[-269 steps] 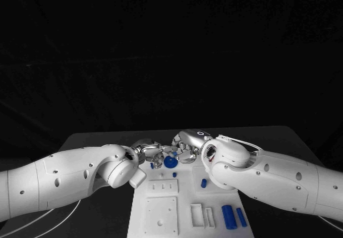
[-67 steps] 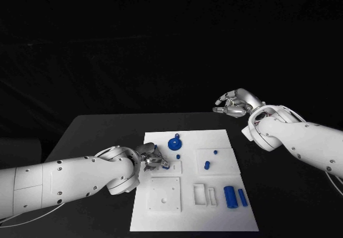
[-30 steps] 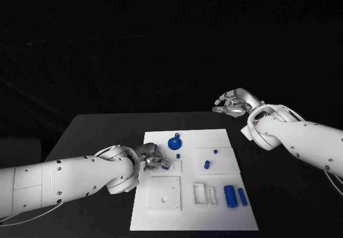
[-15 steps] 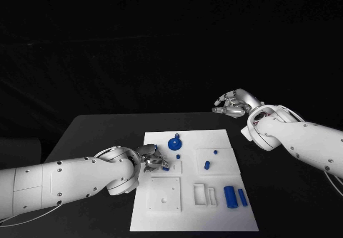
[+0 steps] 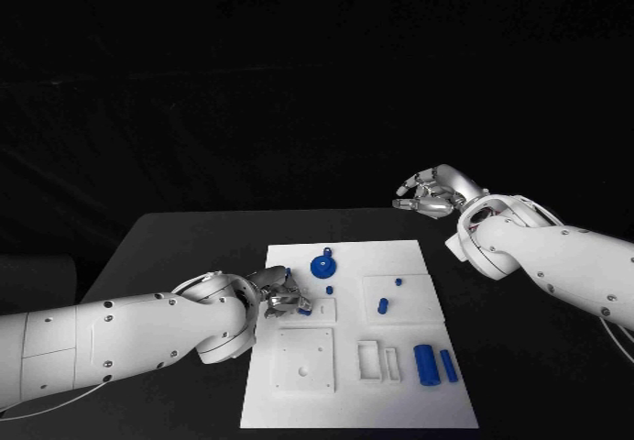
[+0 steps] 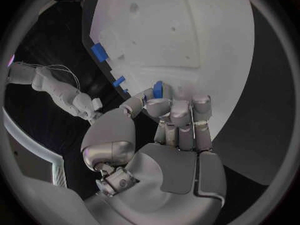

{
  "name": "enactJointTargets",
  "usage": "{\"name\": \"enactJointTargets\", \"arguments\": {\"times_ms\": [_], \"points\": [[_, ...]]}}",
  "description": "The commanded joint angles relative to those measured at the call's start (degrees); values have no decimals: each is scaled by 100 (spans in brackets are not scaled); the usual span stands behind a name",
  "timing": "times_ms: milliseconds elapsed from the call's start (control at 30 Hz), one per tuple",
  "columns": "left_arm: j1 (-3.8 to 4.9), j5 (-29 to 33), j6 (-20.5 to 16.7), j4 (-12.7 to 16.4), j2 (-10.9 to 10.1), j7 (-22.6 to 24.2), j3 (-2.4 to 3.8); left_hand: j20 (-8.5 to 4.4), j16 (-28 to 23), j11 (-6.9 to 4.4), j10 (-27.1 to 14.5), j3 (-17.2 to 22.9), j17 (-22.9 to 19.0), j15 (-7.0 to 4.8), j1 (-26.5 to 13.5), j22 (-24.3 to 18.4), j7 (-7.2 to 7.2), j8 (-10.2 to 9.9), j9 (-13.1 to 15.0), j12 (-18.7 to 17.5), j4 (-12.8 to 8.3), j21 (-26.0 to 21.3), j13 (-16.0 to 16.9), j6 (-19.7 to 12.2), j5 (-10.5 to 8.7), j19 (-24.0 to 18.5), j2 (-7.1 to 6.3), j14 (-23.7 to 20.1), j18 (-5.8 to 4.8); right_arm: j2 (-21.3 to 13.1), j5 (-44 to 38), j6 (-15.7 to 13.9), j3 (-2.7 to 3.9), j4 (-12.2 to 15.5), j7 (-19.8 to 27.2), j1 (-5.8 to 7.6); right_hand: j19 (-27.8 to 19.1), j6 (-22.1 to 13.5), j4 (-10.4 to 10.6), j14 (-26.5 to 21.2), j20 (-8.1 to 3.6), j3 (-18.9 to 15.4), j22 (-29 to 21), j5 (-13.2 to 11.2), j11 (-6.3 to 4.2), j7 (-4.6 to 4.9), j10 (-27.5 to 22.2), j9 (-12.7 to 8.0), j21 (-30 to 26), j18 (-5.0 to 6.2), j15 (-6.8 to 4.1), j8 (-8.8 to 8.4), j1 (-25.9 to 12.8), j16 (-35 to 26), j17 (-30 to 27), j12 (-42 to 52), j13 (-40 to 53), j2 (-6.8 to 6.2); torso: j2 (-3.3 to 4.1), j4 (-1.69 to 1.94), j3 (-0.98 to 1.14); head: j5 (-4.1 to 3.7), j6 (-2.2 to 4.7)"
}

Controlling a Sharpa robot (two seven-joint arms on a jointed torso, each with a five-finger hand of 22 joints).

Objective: Assemble the parts on the task board

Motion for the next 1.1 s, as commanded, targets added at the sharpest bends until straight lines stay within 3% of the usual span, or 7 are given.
{"name": "enactJointTargets", "arguments": {"times_ms": [33, 1100], "points": [[-1, -115, -144, 16, -3, -14, 2, -695, 36, -80, -82, 0, -9, -10, 140, 7, -628, 97, 890, 39, -26, 32, -6, 1519, 24, 4, 95, 23, 47, -1, 2, 60, 3, 2, 36, 0, -22, -11, -2, 0, 1, -44, 3, 32, -10, 36, -39, 6, -34, 486, -27, -7, -12, -22, 2, -22, -9, 43, -1, 1, -1, -3, 0], [-1, -129, -64, -62, 85, -38, 1, -692, 41, -85, -86, -14, -17, -11, 132, 10, -628, 108, 880, 49, -11, 35, -13, 1512, 27, 14, 132, 28, 45, 9, 3, 85, 3, -9, 28, -9, -21, -11, -4, 0, 1, -49, 5, 55, -10, 36, -41, 9, -38, 486, -27, -9, -17, -25, 4, -19, -14, 46, 0, -2, -1, -7, 18]]}}
